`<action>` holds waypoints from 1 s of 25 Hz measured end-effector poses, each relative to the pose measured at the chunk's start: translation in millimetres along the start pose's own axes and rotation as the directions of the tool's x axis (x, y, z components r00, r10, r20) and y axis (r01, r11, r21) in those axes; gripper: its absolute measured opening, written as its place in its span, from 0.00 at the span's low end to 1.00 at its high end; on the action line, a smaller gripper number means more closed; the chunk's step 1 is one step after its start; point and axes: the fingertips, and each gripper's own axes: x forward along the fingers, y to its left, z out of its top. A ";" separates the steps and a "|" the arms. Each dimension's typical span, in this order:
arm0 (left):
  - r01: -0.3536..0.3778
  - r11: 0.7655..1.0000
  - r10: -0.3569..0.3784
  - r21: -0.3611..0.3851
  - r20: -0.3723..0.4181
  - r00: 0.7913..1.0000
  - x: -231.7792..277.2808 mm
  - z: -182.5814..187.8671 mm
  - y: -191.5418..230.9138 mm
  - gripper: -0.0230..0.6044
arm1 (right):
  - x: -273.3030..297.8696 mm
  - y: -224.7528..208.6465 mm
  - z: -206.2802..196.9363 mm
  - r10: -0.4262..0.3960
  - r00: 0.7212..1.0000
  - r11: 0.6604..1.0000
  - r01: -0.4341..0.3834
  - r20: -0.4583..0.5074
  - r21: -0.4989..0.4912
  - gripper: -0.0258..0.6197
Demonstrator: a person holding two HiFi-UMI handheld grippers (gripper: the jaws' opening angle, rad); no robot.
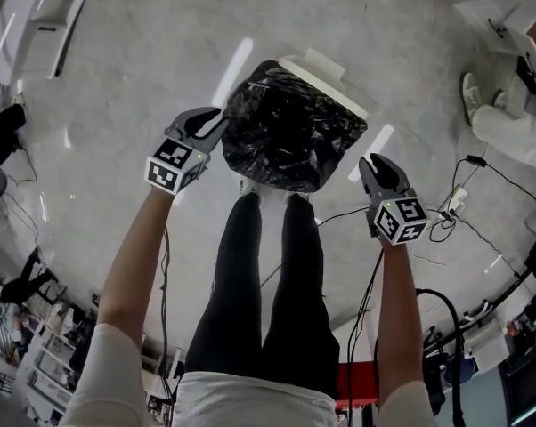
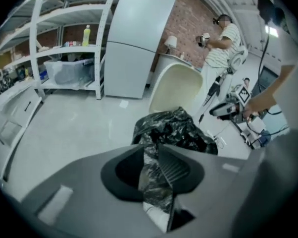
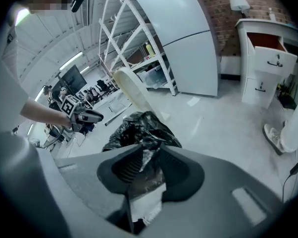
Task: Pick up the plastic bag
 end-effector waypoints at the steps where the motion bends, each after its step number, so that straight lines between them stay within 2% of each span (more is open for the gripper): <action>1: 0.000 1.000 -0.001 -0.019 -0.017 1.000 8.9 -8.5 11.8 0.19 | 8.1 -11.3 -8.0 -0.006 1.000 1.000 0.006 -0.013 0.000 0.21; 4: -0.002 0.999 -0.001 -0.047 -0.068 0.998 32.9 -27.6 37.5 0.19 | 29.0 -37.0 -26.4 -0.019 0.999 1.000 0.018 -0.050 -0.012 0.24; 8: -0.013 1.000 0.015 0.010 -0.159 0.987 64.3 -47.4 56.7 0.21 | 56.4 -56.8 -41.8 -0.023 0.996 0.999 0.021 -0.085 -0.025 0.28; 11: -0.011 0.999 0.019 0.041 -0.200 0.980 84.8 -55.4 67.8 0.25 | 75.1 -68.7 -53.2 -0.005 0.993 1.000 0.004 -0.117 -0.004 0.34; 14: 0.056 0.998 -0.046 0.037 -0.237 0.970 104.3 -59.5 69.4 0.28 | 94.0 -72.6 -59.5 0.070 0.987 0.997 -0.066 -0.145 0.030 0.48; 18: 0.148 0.989 -0.141 -0.001 -0.297 0.944 126.1 -72.6 68.4 0.28 | 116.0 -66.0 -64.4 0.203 0.965 0.978 -0.191 -0.164 0.086 0.51; 19: 0.171 0.985 -0.165 -0.008 -0.311 0.936 132.1 -76.7 67.1 0.27 | 120.8 -64.8 -66.3 0.225 0.960 0.973 -0.212 -0.168 0.093 0.50; 20: 0.192 0.981 -0.186 -0.014 -0.324 0.928 138.7 -81.6 66.2 0.24 | 125.2 -65.4 -68.3 0.234 0.957 0.971 -0.221 -0.170 0.095 0.41; 22: 0.219 0.975 -0.216 -0.028 -0.336 0.917 150.6 -90.8 65.3 0.14 | 132.1 -69.6 -70.4 0.227 0.961 0.972 -0.213 -0.159 0.101 0.17; 24: 0.213 0.976 -0.216 -0.043 -0.320 0.923 154.5 -92.7 64.4 0.04 | 133.6 -69.3 -72.2 0.225 0.964 0.970 -0.209 -0.144 0.122 0.04; 25: 0.201 0.978 -0.207 -0.050 -0.307 0.929 152.7 -91.7 62.5 0.04 | 131.0 -66.8 -74.6 0.224 0.964 0.969 -0.206 -0.141 0.134 0.04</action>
